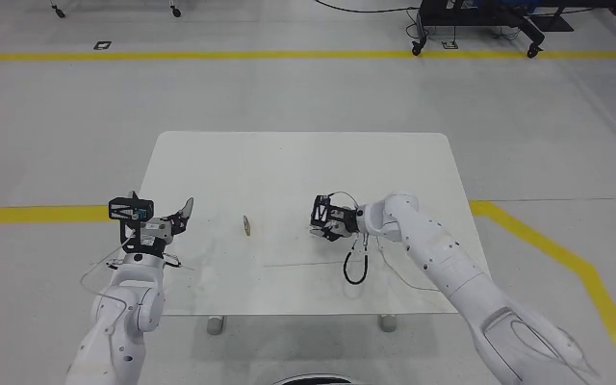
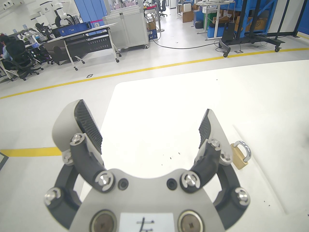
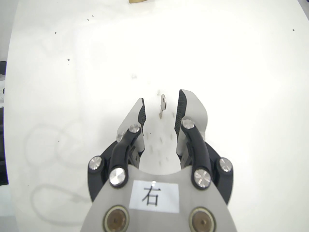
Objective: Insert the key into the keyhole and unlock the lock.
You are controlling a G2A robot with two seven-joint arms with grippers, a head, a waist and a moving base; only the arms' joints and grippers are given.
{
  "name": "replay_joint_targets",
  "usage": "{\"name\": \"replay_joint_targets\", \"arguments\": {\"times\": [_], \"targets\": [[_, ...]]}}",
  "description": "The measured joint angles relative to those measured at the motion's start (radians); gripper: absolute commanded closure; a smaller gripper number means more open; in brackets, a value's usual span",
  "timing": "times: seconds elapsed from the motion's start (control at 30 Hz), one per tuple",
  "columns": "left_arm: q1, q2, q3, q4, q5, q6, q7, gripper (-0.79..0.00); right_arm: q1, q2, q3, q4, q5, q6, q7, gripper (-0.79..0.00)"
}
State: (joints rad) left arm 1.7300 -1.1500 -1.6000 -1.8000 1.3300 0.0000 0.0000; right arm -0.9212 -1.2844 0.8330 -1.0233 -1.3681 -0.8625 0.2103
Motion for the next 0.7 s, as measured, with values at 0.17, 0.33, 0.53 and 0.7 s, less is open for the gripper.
{"name": "replay_joint_targets", "arguments": {"times": [0.17,0.33,0.53,0.7], "targets": [[0.0,0.0,0.0,0.0,0.0,0.0,0.0,-0.785,0.013,-0.004,-0.012,0.013,-0.008,0.003,-0.018,0.0],[0.0,0.0,0.0,0.0,0.0,0.0,0.0,-0.785,0.004,0.017,0.035,-0.006,-0.011,-0.041,-0.093,0.0],[0.0,0.0,0.0,0.0,0.0,0.0,0.0,-0.785,-0.094,0.086,0.19,-0.129,-0.05,-0.134,-0.308,0.0],[0.0,0.0,0.0,0.0,0.0,0.0,0.0,-0.785,-0.199,0.149,0.299,-0.192,0.001,-0.15,-0.502,0.0]]}}
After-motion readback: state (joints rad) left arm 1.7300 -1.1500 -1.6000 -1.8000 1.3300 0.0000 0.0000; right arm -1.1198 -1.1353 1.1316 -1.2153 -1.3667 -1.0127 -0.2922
